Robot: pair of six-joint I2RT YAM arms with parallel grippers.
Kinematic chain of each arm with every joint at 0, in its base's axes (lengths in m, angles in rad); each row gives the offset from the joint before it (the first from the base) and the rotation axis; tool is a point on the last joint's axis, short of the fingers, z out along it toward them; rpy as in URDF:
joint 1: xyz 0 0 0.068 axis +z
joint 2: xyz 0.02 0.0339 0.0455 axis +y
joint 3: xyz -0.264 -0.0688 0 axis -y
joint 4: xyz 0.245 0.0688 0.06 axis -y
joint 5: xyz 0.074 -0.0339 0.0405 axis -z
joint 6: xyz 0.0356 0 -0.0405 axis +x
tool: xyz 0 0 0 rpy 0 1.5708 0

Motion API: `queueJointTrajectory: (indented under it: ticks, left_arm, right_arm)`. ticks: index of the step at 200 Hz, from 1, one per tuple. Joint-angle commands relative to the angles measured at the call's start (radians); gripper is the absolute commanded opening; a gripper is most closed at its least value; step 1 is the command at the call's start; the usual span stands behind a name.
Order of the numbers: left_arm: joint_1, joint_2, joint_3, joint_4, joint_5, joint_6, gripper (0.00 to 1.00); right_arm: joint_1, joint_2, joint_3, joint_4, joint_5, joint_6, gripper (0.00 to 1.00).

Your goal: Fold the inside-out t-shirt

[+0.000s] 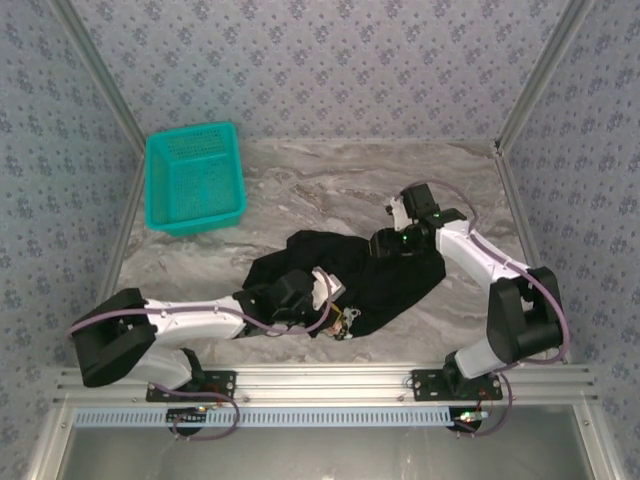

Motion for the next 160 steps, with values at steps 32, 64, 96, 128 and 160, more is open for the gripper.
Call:
queueJointTrajectory:
  ticks: [32, 64, 96, 128, 160]
  left_arm:
    - [0.142, -0.208, -0.018, -0.037, -0.121, -0.13, 0.0]
    - [0.249, -0.297, -0.033, -0.054, -0.108, -0.163, 0.0]
    - [0.31, -0.332, -0.042, -0.08, -0.089, -0.154, 0.0]
    - [0.329, -0.337, -0.041, -0.089, -0.084, -0.151, 0.0]
    - [0.334, -0.339, -0.042, -0.087, -0.075, -0.152, 0.0]
  right_arm:
    - [-0.008, 0.054, 0.014, 0.048, -0.187, -0.3, 0.68]
    - [0.01, 0.079, 0.046, 0.097, -0.189, -0.394, 0.68]
    - [-0.008, 0.166, 0.118, 0.007, -0.193, -0.471, 0.67]
    - [-0.015, 0.213, 0.12, -0.009, -0.267, -0.497, 0.67]
    - [-0.006, 0.271, 0.141, -0.047, -0.238, -0.508, 0.65]
